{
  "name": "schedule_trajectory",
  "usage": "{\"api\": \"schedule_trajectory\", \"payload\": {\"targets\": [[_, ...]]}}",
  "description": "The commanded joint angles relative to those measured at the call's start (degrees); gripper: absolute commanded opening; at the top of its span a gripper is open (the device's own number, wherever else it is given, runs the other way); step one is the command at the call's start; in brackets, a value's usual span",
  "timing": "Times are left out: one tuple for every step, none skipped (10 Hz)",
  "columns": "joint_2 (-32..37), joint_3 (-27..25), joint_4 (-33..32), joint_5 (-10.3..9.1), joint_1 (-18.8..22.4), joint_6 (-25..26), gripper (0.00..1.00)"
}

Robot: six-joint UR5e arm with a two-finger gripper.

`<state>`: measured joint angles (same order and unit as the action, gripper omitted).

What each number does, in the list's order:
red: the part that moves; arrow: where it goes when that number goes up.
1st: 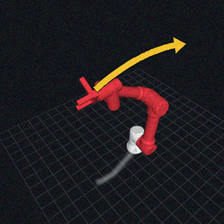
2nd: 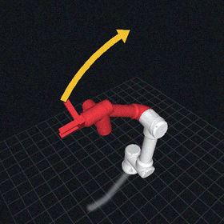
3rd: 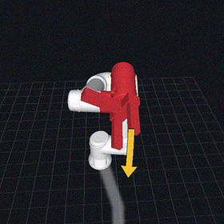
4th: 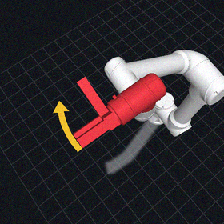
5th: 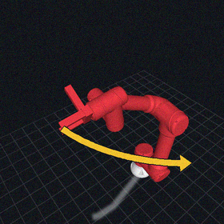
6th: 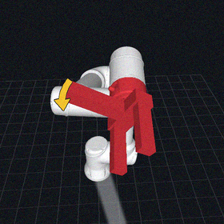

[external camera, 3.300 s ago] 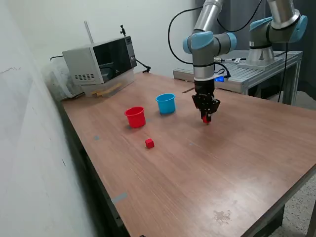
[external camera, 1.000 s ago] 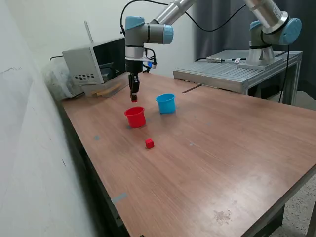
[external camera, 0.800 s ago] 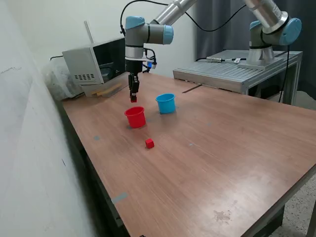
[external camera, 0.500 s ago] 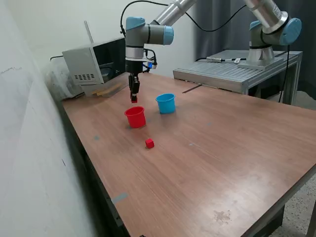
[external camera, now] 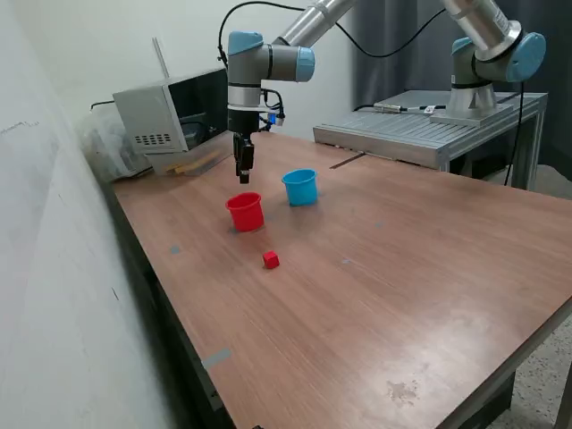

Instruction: Place red objects in the red bin, and blue objects in the blue bin.

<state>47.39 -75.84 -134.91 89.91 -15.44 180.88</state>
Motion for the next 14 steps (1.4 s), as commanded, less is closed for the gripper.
{"api": "schedule_trajectory", "payload": {"targets": [[0.07,-0.01,0.09,0.00,-0.03,-0.09,1.00],[0.33,-0.09,0.52,0.26,0.06,-0.52,1.00],[1.55,-0.53,0.70,0.26,0.76,-1.14,1.00],[4.26,-2.19,0.79,0.09,0.94,-2.19,1.00],[6.90,-2.90,0.96,0.00,3.03,-3.33,1.00],[9.01,-3.43,2.01,-0.18,6.36,-6.04,1.00],[9.99,-3.52,3.59,-0.61,8.91,-7.63,1.00],[10.52,-4.04,3.86,-0.88,11.55,-7.65,1.00],[10.96,-4.66,3.87,-0.97,14.01,-7.65,1.00],[10.97,-4.66,3.69,-1.23,15.25,-7.65,1.00],[10.01,-4.14,3.60,-1.32,15.35,-7.65,1.00],[7.57,-1.61,3.34,-1.32,15.35,-7.65,1.00],[4.41,1.20,3.34,-1.15,15.35,-7.56,1.00],[1.33,3.23,3.25,-0.97,15.35,-7.21,1.00]]}}
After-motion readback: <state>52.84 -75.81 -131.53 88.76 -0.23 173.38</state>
